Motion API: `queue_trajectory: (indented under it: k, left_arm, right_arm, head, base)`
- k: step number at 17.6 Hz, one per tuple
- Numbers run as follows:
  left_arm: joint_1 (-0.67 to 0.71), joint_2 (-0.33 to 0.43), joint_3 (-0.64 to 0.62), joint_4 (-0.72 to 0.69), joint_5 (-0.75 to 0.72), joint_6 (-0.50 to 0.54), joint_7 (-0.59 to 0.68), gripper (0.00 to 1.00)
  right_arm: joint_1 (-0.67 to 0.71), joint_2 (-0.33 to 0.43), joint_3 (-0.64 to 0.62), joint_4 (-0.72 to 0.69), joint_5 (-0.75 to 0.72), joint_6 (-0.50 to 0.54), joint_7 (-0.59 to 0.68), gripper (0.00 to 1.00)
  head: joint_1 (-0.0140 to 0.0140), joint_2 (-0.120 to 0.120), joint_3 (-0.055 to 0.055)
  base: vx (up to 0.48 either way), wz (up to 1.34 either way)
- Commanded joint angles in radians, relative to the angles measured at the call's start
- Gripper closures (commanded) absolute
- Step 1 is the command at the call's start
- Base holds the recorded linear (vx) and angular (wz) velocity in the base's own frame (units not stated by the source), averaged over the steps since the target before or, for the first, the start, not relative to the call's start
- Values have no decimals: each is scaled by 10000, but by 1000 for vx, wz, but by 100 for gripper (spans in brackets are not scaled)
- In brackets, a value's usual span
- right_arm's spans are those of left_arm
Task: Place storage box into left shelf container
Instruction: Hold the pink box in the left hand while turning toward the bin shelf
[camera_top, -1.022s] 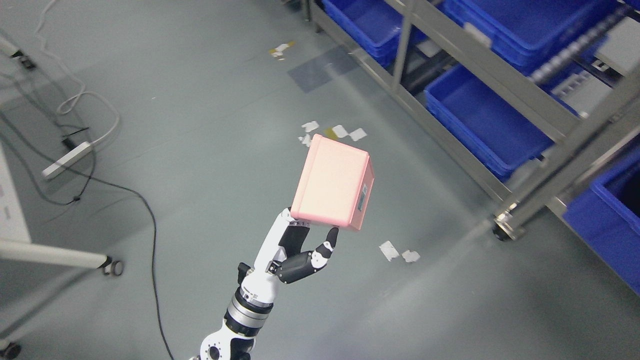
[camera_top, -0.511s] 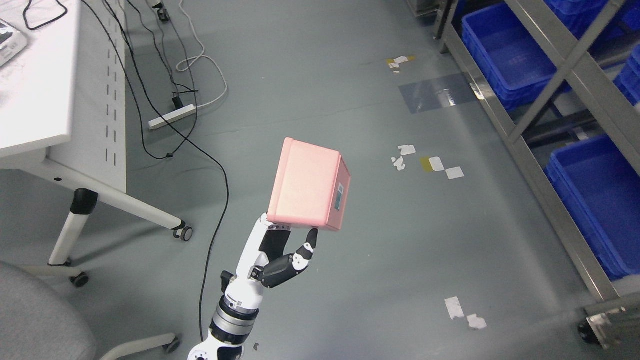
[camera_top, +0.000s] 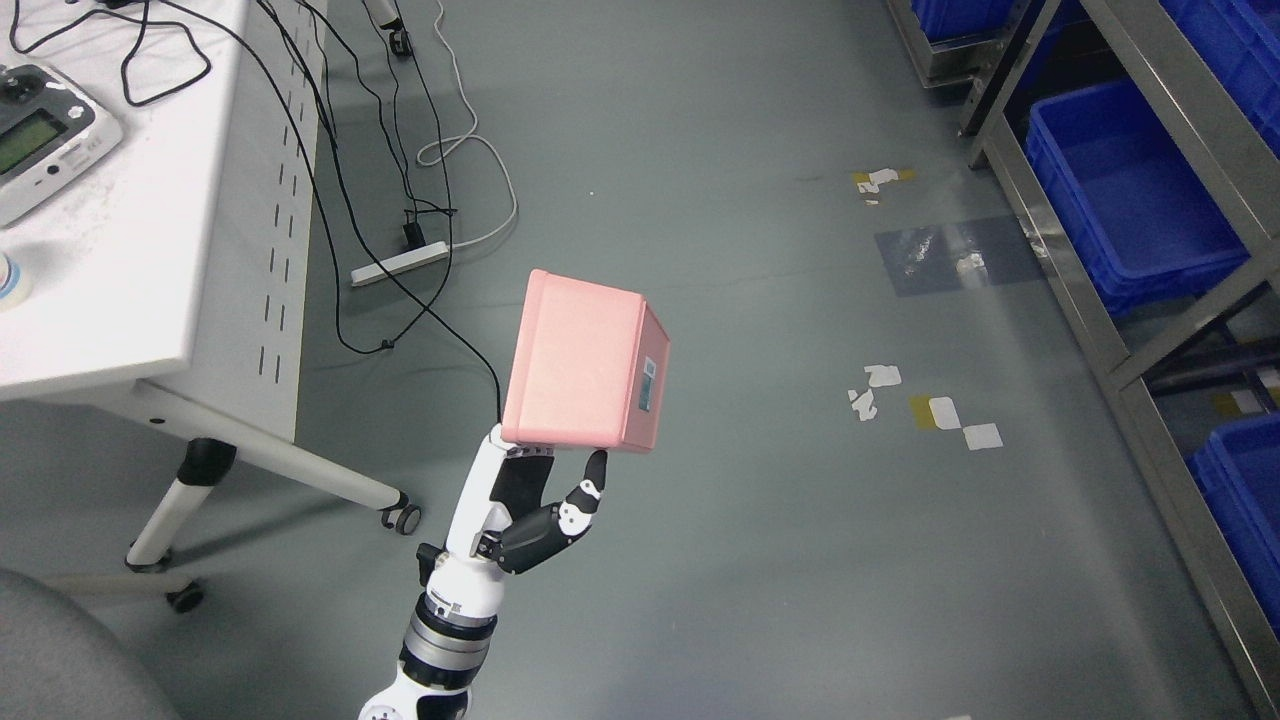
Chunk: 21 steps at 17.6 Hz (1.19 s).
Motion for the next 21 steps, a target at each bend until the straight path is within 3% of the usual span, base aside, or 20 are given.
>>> queue_trajectory:
  k: [1,21]
  left_arm:
    - [35,175,325,-83,0,-64,3,96]
    - [81,175,-12,54,15,-64,-28,96]
  right_arm:
    - [-62,-175,-31,-175,-15,-7,-18,0]
    - [-62,-175,-31,-175,-15,-7,-3,0]
  head:
    - [0,0,0]
    - [0,1,0]
  base:
    - [380,1]
    - [428,47]
